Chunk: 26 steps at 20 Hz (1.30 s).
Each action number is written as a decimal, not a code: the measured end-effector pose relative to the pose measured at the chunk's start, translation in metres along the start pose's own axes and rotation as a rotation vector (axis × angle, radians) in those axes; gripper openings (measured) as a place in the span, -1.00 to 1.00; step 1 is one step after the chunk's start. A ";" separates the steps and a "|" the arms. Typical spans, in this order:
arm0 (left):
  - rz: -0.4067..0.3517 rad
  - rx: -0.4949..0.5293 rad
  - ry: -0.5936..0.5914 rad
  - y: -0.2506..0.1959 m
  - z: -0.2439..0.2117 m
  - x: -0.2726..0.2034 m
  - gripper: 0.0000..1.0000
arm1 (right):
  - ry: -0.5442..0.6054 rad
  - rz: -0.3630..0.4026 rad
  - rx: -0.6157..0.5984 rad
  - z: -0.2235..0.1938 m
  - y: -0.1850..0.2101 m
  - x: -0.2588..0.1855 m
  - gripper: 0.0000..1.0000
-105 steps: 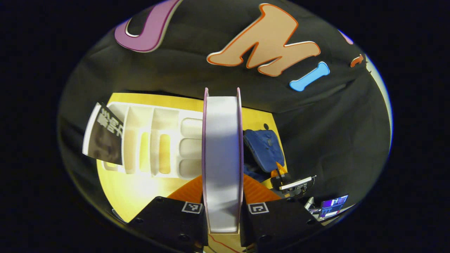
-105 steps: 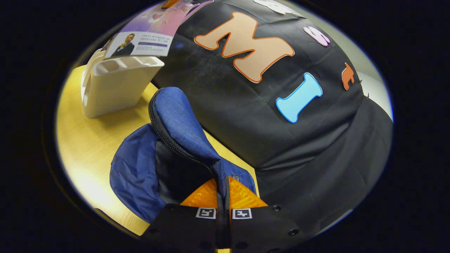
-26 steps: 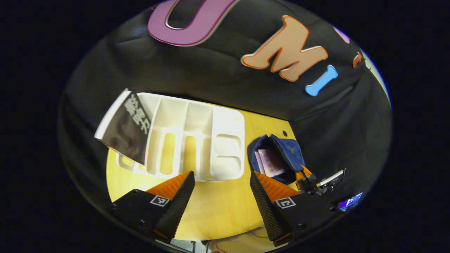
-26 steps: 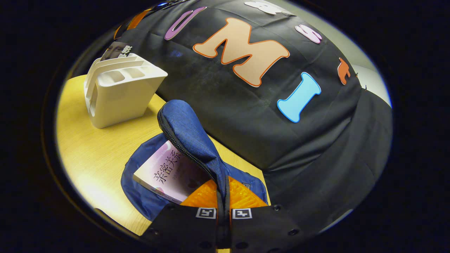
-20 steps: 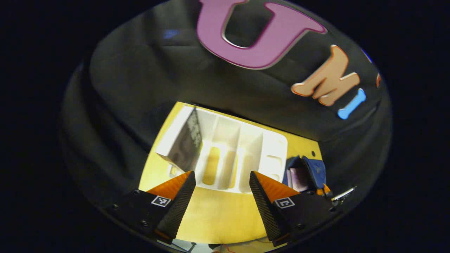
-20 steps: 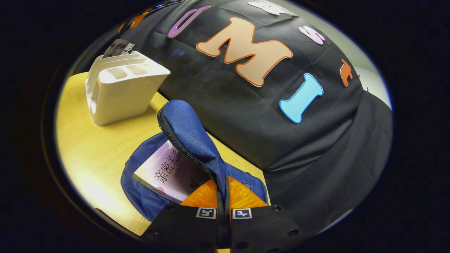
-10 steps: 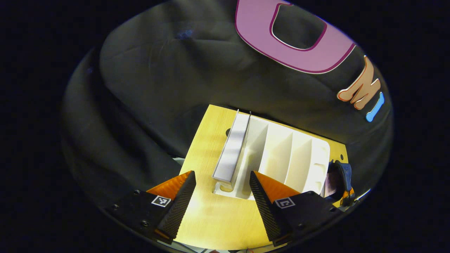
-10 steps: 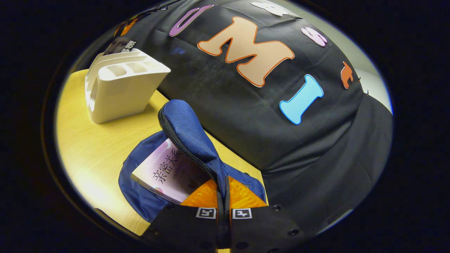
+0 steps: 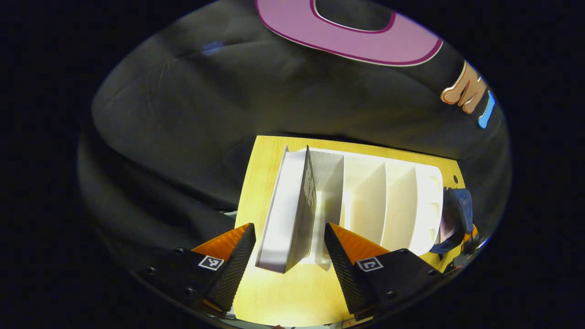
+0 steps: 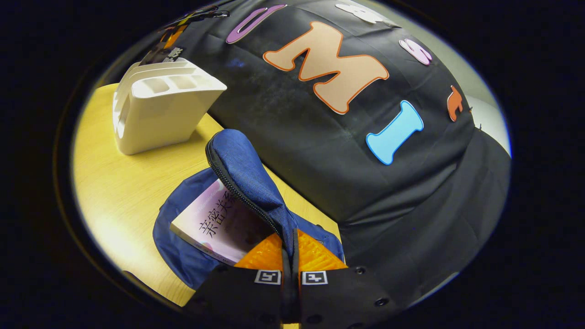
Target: Open the schoolbag, grab two books from the bookshelf and put them into the schoolbag.
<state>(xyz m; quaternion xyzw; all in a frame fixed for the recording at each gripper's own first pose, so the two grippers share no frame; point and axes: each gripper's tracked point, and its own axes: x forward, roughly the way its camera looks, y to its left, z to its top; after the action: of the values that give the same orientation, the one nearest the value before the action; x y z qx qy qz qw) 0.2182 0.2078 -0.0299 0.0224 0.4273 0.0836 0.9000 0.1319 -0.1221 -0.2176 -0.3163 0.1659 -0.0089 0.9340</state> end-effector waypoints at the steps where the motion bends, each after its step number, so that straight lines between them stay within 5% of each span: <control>1: 0.006 0.017 0.022 -0.001 0.001 0.004 0.77 | 0.000 0.001 -0.001 0.000 0.000 0.000 -0.91; 4: 0.015 0.047 0.084 -0.007 0.002 0.017 0.63 | 0.002 0.000 -0.007 0.001 0.000 0.000 -0.91; 8: 0.006 0.084 0.128 -0.024 -0.002 0.025 -0.08 | 0.006 -0.005 -0.009 0.000 0.000 -0.001 -0.91; 10: -0.015 0.088 0.153 -0.035 -0.005 0.029 -0.22 | 0.007 -0.007 -0.011 0.000 0.000 -0.001 -0.91; 26: 0.101 -0.004 0.288 -0.037 -0.022 0.028 -0.40 | 0.010 -0.004 -0.027 0.000 0.003 -0.002 -0.98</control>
<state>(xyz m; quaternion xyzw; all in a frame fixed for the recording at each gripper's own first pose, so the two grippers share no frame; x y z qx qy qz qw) 0.2232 0.1757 -0.0690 0.0300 0.5501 0.1320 0.8241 0.1302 -0.1191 -0.2186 -0.3293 0.1699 -0.0098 0.9288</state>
